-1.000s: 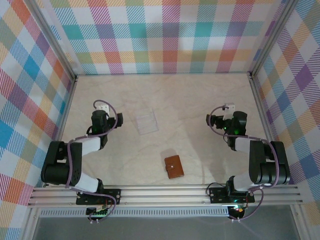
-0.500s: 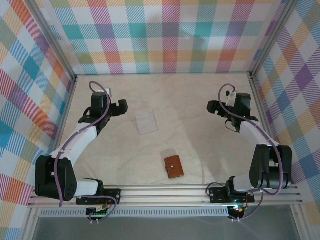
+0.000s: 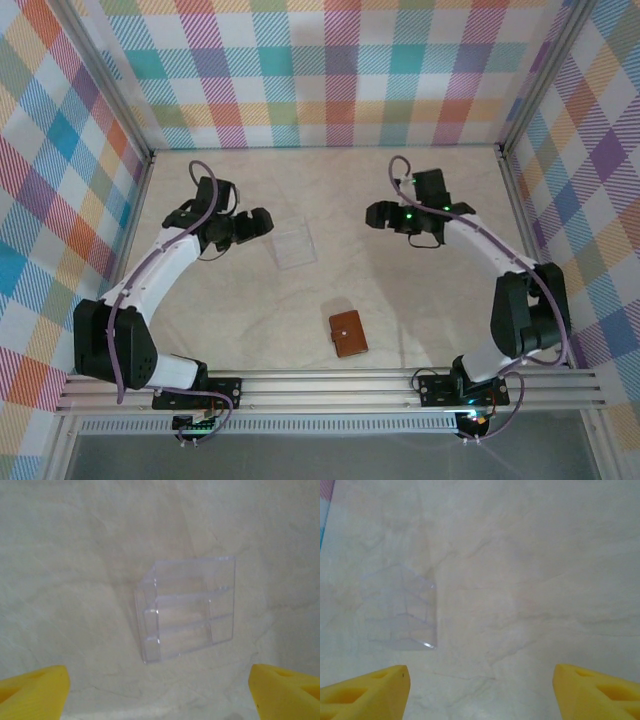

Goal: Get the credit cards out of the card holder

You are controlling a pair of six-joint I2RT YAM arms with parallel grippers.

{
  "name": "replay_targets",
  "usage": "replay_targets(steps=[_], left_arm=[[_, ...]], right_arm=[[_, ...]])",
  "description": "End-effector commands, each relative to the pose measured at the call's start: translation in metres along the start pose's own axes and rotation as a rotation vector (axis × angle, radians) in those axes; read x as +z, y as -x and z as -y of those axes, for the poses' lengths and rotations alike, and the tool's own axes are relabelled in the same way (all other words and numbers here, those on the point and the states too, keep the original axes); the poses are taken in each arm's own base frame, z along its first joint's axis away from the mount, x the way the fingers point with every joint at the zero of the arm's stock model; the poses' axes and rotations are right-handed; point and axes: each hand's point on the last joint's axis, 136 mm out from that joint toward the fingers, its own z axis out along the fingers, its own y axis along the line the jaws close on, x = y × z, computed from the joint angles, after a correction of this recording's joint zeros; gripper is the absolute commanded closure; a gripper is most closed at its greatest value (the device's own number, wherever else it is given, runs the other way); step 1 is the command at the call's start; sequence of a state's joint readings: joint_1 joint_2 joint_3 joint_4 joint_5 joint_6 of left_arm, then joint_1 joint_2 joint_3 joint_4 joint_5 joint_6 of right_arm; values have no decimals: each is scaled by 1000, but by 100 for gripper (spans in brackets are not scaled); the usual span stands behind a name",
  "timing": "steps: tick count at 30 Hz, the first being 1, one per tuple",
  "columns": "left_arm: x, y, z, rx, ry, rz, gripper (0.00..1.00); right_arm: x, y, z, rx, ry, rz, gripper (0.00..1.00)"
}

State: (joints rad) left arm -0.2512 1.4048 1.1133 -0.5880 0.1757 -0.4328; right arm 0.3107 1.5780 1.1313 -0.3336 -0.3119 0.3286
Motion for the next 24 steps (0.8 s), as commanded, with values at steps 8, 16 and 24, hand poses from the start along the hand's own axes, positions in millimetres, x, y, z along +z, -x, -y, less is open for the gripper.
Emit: replay_targets(steps=[8, 16, 24], left_arm=[[2, -27, 17, 48, -48, -199, 9], [-14, -15, 4, 209, 56, -180, 9], [-14, -22, -13, 268, 110, -165, 8]], right_arm=[[48, -28, -55, -95, 89, -170, 30], [80, -33, -82, -129, 82, -213, 39], [102, -37, -98, -163, 60, -256, 49]])
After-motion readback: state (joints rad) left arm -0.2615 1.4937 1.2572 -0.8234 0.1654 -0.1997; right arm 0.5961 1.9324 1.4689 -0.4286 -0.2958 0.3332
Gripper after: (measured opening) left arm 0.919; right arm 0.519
